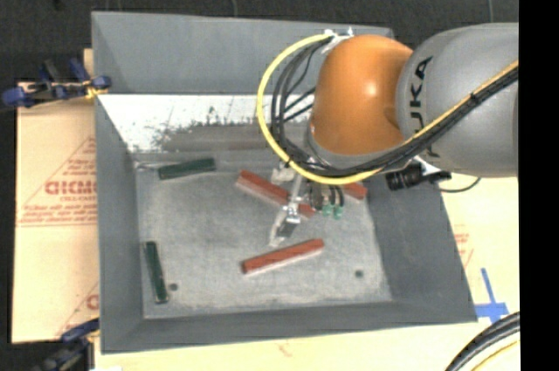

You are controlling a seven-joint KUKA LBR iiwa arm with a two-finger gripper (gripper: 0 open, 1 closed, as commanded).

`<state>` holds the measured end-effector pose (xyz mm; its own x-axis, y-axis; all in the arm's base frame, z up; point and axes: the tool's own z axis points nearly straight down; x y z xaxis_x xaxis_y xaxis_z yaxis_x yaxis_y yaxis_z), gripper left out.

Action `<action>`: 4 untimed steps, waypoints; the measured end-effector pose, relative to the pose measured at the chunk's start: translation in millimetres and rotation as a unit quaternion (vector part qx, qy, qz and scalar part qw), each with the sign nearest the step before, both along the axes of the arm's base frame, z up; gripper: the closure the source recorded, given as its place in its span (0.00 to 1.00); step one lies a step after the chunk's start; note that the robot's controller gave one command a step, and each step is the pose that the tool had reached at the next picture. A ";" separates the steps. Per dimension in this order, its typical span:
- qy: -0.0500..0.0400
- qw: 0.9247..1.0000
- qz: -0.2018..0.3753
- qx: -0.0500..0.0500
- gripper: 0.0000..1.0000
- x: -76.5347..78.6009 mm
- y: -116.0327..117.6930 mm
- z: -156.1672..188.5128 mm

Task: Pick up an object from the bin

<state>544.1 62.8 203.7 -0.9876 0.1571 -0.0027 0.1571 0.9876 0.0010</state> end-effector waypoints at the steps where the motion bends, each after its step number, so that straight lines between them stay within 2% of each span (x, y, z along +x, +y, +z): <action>1: -0.004 1.000 0.013 0.000 0.00 -23.7 -29.6 -44.8; 2: -0.002 1.000 0.024 -0.001 0.00 -14.6 -68.1 -111.8; 3: 0.000 0.999 0.034 0.000 1.00 -15.7 -69.0 -119.4; 4: 0.000 0.999 0.034 0.000 0.00 -16.1 -68.6 -120.5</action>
Offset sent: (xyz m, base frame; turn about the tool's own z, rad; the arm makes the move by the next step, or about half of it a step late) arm -0.0105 -0.0770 -0.1290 -0.0552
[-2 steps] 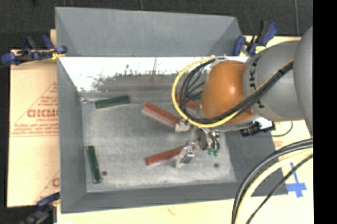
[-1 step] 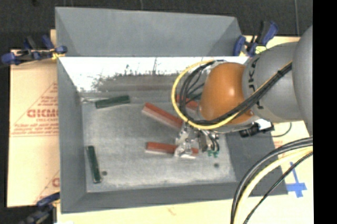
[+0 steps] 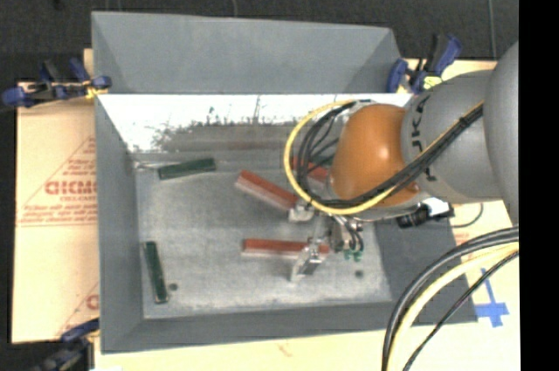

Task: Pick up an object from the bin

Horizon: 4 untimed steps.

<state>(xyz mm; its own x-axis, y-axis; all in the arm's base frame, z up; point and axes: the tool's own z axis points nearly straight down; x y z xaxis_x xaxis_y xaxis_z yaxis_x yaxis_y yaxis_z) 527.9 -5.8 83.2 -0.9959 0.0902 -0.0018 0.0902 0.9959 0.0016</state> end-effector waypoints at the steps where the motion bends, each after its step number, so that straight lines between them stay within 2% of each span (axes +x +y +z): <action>1: 0.000 1.000 0.000 0.000 1.00 0.1 0.2 1.0; 2: 0.000 1.000 -0.001 0.000 0.00 0.0 0.3 0.0; 3: 0.000 1.000 -0.001 0.000 1.00 0.1 0.3 1.0; 4: 0.000 1.000 -0.002 0.000 0.00 0.0 0.3 0.0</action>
Offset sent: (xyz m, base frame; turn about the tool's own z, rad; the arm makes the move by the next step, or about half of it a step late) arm 0.0000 0.0000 0.0000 0.0000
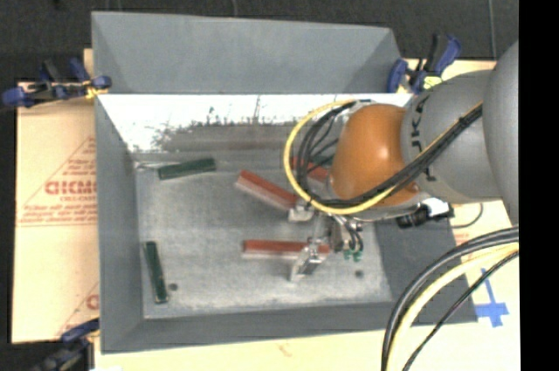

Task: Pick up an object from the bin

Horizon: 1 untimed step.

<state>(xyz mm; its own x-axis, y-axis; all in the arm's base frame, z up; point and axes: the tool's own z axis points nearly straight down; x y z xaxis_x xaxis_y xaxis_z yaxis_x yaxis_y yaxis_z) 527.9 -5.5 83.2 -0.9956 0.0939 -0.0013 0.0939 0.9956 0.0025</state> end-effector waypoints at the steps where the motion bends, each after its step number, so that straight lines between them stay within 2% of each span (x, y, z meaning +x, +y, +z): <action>1: -0.001 1.000 0.000 0.000 1.00 0.2 -0.1 1.0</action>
Offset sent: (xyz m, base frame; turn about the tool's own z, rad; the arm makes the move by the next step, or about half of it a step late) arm 0.0000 0.0000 0.0000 0.0000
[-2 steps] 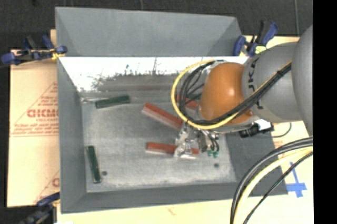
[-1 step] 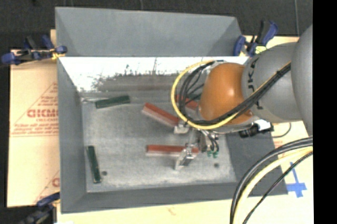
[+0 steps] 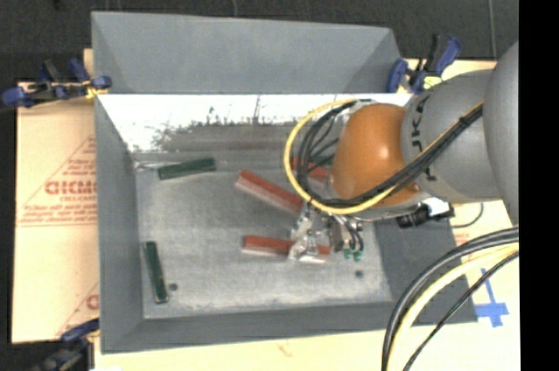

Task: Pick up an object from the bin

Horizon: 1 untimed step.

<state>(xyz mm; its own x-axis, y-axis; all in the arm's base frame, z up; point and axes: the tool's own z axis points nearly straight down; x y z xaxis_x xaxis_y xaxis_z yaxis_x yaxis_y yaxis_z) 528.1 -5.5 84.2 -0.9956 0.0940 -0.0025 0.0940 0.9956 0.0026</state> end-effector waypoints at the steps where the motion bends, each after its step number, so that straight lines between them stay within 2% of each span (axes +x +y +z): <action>1: 0.001 1.000 0.000 0.000 0.00 -0.1 0.1 -1.0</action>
Offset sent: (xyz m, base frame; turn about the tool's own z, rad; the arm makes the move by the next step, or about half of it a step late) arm 0.0000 0.0000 0.0000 0.0000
